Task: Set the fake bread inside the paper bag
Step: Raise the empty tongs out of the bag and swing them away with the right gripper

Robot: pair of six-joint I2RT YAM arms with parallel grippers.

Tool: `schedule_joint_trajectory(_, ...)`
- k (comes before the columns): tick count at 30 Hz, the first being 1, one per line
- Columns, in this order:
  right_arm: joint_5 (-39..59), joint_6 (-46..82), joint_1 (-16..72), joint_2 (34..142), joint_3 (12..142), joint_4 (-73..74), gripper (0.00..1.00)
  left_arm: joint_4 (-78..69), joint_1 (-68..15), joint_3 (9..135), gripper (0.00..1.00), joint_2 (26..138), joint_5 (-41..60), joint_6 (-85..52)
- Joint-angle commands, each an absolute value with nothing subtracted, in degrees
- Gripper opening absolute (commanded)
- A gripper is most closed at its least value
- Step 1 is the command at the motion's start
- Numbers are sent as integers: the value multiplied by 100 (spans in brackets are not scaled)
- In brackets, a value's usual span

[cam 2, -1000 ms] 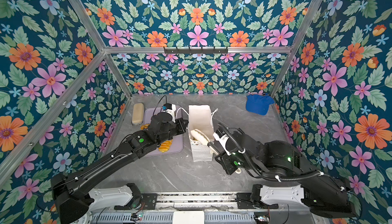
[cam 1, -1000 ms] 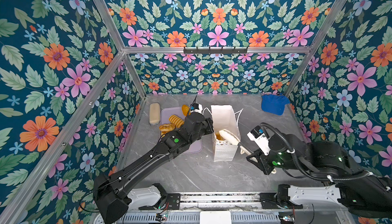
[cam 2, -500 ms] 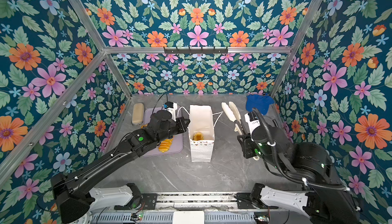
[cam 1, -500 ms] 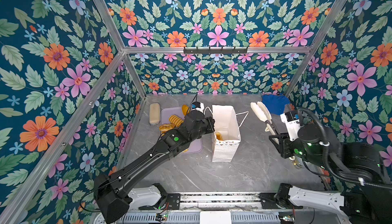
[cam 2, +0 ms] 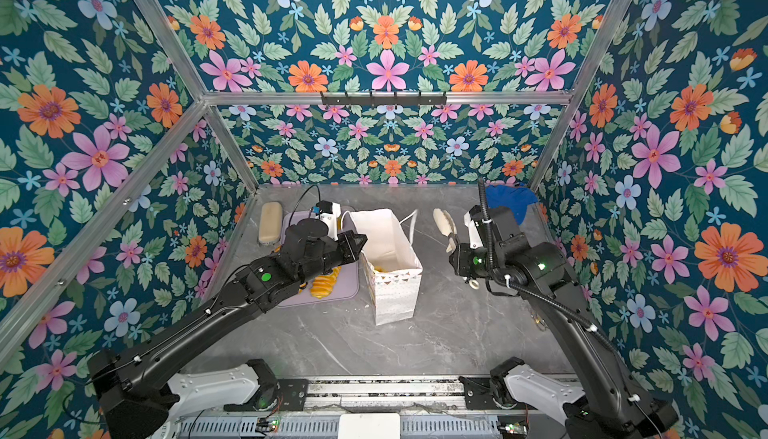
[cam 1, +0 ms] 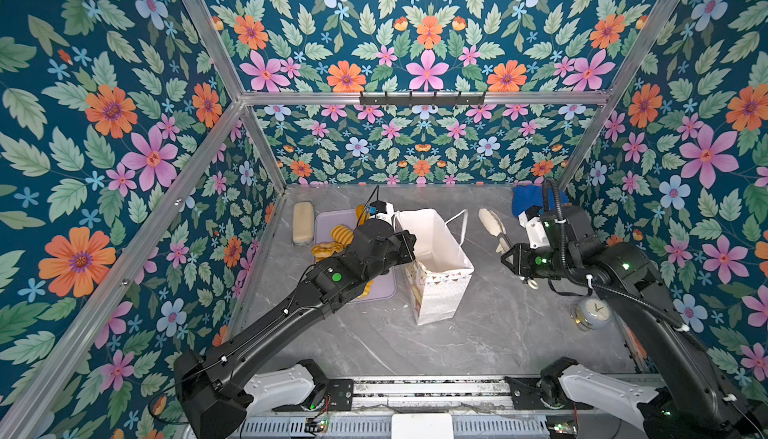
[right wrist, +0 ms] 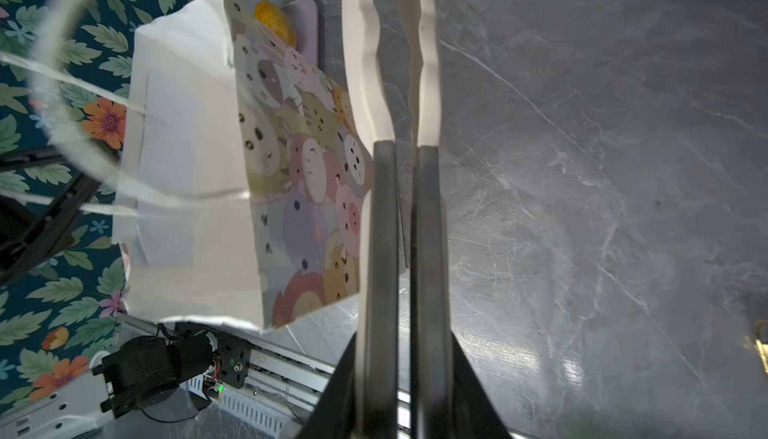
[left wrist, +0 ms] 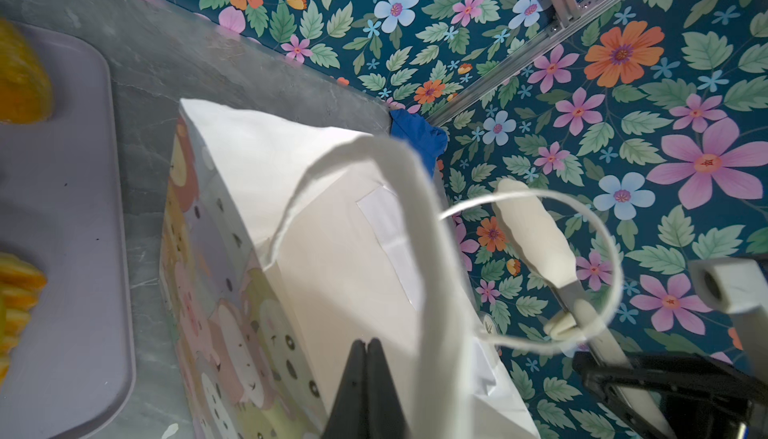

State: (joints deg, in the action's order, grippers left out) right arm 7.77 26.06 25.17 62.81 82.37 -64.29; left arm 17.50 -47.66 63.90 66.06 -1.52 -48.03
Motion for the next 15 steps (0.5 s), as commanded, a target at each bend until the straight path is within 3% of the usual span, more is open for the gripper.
schedule_joint_trajectory(1, 1397, 2422, 2270, 6475, 8263, -5825, 28, 1723, -4742, 6279, 0, 6531, -176, -4822)
schedule_joint_trajectory(3, 1417, 2400, 2181, 6624, 8408, -5750, 27, 1727, -4729, 6175, 3, 6472, -185, -4851)
schedule_joint_trajectory(7, 1270, 2282, 2180, 7019, 9153, -5889, 27, 1702, -4685, 6008, 48, 6311, -191, -4902)
schedule_joint_trajectory(10, 1339, 2189, 2175, 7353, 9765, -6009, 27, 1740, -4676, 5983, 74, 6170, -169, -4850)
schedule_joint_trajectory(15, 1446, 2070, 2411, 7996, 10965, -6327, 26, 2118, -4667, 6098, 95, 5904, -138, -4618)
